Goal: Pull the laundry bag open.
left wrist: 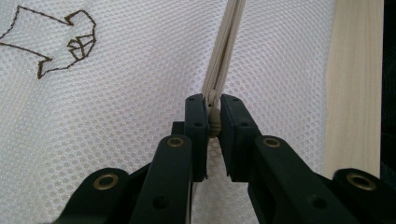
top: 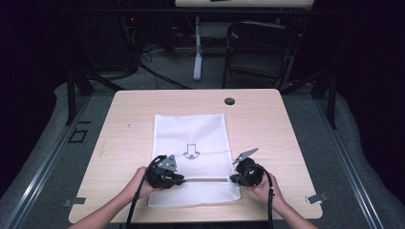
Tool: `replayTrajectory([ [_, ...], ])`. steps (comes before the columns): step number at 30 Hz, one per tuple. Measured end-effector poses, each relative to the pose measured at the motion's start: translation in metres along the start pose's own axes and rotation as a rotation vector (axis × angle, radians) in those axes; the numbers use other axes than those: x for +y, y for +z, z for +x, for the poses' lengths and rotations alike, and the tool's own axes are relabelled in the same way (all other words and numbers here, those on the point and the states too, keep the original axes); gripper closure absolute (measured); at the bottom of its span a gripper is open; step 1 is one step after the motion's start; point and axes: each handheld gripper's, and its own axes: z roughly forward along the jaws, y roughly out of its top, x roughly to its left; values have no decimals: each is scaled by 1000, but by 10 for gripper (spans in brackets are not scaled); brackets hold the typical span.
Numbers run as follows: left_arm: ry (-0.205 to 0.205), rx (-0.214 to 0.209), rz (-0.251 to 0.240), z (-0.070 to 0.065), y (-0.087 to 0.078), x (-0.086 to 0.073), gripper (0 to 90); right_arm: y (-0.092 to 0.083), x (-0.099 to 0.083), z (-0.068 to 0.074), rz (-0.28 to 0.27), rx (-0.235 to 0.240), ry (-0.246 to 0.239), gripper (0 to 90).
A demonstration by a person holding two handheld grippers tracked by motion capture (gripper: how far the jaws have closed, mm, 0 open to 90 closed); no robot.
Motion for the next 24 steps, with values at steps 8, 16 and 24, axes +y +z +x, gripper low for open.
replayTrajectory([
  [8,2,-1,11,-1,0,-2,824,0,0,0,-2,-3,1,900],
  [16,-10,-4,16,1,-3,-9,823,0,0,0,1,1,-1,900],
  [24,-8,-2,28,1,-5,-10,824,0,0,0,-2,-3,2,900],
])
